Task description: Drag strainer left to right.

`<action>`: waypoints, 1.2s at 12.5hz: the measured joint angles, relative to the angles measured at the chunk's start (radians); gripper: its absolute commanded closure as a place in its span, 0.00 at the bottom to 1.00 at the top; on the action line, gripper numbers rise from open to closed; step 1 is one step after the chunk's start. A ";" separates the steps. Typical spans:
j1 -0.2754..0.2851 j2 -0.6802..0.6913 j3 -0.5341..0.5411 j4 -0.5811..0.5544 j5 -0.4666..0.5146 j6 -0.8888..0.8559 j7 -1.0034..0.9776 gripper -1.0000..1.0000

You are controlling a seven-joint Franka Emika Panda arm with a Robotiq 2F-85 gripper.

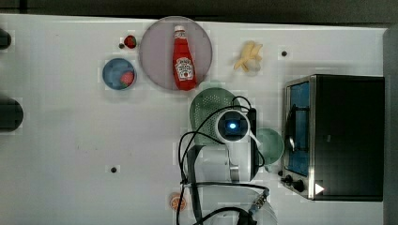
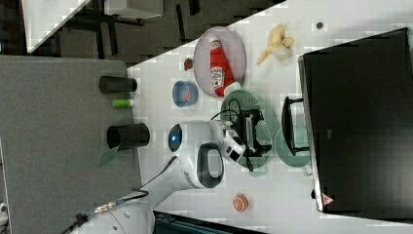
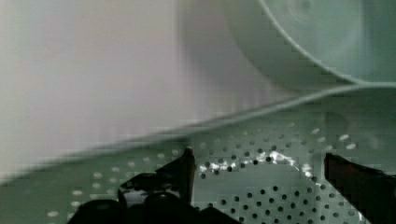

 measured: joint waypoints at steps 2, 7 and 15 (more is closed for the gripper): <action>-0.013 -0.017 0.019 -0.016 0.008 -0.032 -0.089 0.00; -0.019 -0.226 0.130 -0.037 -0.010 -0.266 -0.178 0.00; 0.017 -0.695 0.176 0.215 0.284 -0.763 -0.544 0.00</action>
